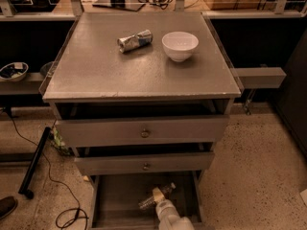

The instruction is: Place water bottle into bottom drawer

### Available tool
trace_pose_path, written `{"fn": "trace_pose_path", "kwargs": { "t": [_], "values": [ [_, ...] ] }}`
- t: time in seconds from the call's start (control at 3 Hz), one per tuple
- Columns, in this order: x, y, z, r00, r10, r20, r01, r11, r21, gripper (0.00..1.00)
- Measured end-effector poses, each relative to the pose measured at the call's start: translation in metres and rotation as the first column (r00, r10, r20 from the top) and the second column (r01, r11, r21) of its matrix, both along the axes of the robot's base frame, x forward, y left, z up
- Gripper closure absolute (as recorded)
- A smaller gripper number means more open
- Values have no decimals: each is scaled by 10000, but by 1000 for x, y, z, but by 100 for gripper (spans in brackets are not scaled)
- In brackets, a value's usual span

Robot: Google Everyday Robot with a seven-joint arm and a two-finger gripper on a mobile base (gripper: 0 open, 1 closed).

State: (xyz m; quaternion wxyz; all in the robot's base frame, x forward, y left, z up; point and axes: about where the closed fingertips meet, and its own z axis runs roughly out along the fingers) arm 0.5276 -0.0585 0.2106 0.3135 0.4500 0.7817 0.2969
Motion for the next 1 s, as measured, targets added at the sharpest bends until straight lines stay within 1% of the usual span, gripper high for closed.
{"fn": "trace_pose_path", "kwargs": {
  "t": [0.33,0.67,1.0],
  "values": [
    [-2,2,-11,9995,19,-316,-22,10000,-90,100],
    [-13,1,-31,9947,212,-1004,-224,9997,-108,100],
    [-23,8,-45,9859,415,-1619,-387,9990,205,100]
  ]
}}
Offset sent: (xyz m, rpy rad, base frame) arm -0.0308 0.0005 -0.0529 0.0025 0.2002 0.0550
